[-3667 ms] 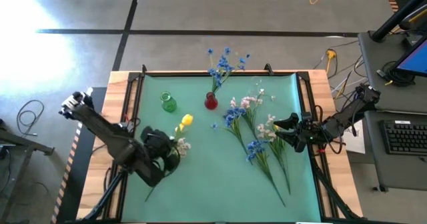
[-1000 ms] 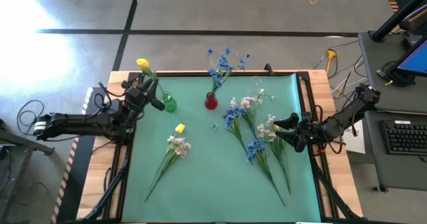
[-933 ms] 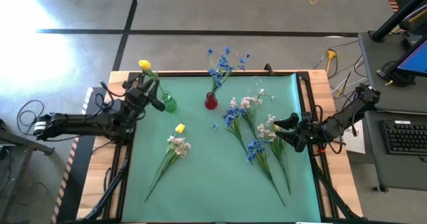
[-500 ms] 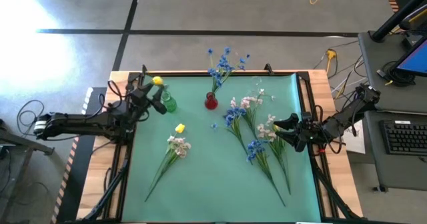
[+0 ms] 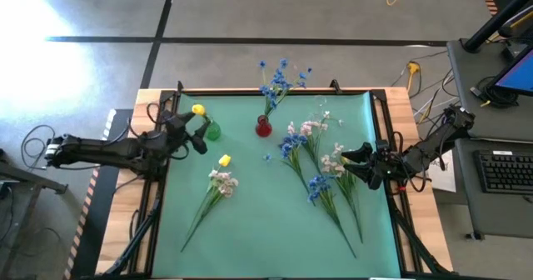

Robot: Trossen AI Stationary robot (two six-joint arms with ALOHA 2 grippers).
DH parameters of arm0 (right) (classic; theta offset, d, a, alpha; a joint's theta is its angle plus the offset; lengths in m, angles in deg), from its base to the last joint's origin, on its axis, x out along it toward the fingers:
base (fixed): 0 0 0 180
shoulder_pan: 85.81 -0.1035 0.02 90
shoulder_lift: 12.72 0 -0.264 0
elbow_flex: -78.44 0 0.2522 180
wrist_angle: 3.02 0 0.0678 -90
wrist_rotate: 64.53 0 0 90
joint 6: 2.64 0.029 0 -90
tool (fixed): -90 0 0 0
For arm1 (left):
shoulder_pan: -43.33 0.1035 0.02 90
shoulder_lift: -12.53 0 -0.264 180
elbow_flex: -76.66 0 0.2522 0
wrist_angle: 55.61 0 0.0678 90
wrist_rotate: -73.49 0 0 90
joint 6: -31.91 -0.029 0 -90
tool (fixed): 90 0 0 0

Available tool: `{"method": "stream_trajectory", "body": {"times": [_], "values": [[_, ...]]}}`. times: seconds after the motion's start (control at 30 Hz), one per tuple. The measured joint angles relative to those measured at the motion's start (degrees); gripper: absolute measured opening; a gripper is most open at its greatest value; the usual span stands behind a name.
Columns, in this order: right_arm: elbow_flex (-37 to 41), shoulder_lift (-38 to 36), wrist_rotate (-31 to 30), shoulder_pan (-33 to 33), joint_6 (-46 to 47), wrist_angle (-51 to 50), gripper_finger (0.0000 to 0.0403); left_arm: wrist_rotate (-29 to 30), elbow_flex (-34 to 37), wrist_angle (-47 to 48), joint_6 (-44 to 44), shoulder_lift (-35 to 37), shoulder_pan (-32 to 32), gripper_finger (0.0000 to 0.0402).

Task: Sort flowers into vase by color
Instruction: Put the left yellow flower into the green vase

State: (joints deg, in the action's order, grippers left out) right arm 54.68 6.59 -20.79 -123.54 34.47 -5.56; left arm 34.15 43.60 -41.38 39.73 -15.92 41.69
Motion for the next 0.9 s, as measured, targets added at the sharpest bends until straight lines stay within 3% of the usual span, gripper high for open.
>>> {"method": "stream_trajectory", "body": {"times": [0.27,0.37,0.6,0.73,0.9], "values": [[0.0,0.0,0.0,0.01,0.0,-0.22,0.032,-9.23,-13.14,34.81,26.09,-2.71,-1.31,0.0274],[0.0,0.0,0.0,0.0,0.11,-0.25,0.032,-15.54,-16.48,39.98,32.63,-4.74,-1.31,0.0274],[0.0,0.04,2.7,-0.01,3.98,-0.3,0.032,-34.62,-19.52,41.74,39.65,-9.39,-2.17,0.0274],[0.0,0.04,3.5,-0.01,4.85,-0.31,0.032,-34.74,-22.13,47.34,41.39,-11.5,-2.56,0.0271],[0.0,0.04,3.86,-0.01,4.47,-0.31,0.032,-27.81,-26.32,53.07,41.39,-13.14,-2.56,0.0259]]}}
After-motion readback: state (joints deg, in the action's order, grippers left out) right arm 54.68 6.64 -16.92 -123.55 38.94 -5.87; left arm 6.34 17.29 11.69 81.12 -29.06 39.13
